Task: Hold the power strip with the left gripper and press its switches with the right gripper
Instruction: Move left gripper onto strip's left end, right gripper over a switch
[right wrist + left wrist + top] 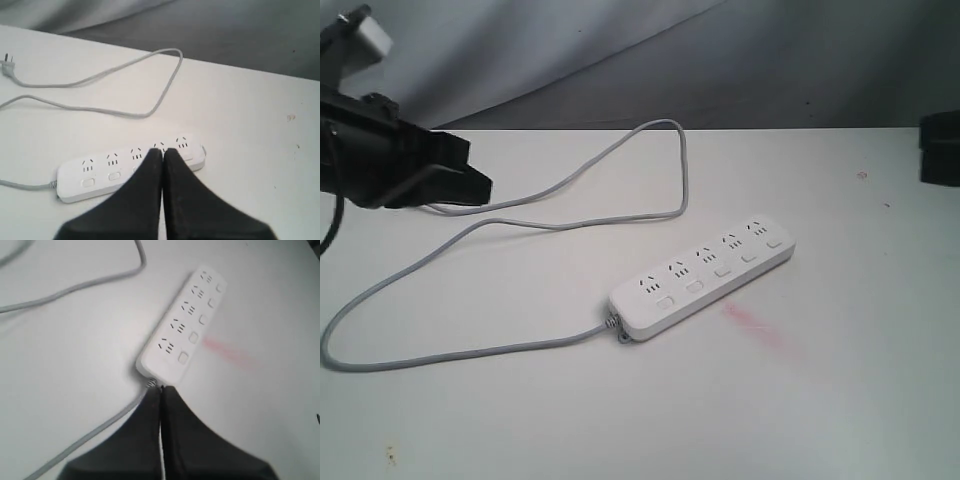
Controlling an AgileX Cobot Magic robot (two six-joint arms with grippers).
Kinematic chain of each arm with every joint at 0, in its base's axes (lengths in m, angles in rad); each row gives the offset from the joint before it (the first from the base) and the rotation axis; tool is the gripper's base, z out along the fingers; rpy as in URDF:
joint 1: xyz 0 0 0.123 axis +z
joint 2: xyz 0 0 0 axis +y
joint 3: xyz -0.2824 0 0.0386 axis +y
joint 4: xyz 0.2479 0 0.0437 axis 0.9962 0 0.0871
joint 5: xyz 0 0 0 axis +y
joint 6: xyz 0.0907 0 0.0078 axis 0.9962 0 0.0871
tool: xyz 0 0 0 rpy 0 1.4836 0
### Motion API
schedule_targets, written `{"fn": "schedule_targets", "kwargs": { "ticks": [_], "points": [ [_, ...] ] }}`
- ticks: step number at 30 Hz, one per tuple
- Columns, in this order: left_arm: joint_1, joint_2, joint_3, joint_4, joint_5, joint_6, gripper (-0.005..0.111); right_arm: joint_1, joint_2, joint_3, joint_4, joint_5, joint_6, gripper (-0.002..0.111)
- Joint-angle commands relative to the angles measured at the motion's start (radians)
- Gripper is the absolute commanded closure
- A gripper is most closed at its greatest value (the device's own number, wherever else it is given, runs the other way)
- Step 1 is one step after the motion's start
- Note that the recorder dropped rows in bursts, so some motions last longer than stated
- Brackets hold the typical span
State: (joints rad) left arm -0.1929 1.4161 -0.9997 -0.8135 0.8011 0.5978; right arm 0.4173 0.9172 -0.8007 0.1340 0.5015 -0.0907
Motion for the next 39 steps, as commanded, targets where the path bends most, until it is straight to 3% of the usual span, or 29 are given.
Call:
{"fn": "schedule_targets", "kwargs": {
  "ticks": [1,6,10,19,23,28,39],
  "points": [
    [-0.004,0.129,-0.044,-0.061,0.034,0.150,0.107,0.003,0.194,-0.106,0.016,0.066,-0.014,0.108],
    [-0.082,0.202,-0.080,-0.024,-0.026,0.236,0.107,0.003,0.418,-0.215,0.010,0.169,-0.014,0.108],
    [-0.191,0.252,-0.125,0.129,-0.081,0.252,0.107,-0.001,0.578,-0.319,0.006,0.194,-0.031,0.108],
    [-0.349,0.354,-0.136,0.193,-0.235,0.444,0.107,-0.129,0.834,-0.520,0.035,0.312,-0.070,0.108],
    [-0.377,0.413,-0.159,0.196,-0.300,0.515,0.107,-0.167,0.900,-0.539,0.131,0.325,-0.168,0.108],
    [-0.377,0.506,-0.233,0.195,-0.220,0.504,0.107,-0.171,0.952,-0.539,0.154,0.304,-0.201,0.108],
    [-0.377,0.615,-0.251,0.195,-0.227,0.502,0.107,-0.171,1.044,-0.539,0.159,0.275,-0.203,0.108]
  ]
}}
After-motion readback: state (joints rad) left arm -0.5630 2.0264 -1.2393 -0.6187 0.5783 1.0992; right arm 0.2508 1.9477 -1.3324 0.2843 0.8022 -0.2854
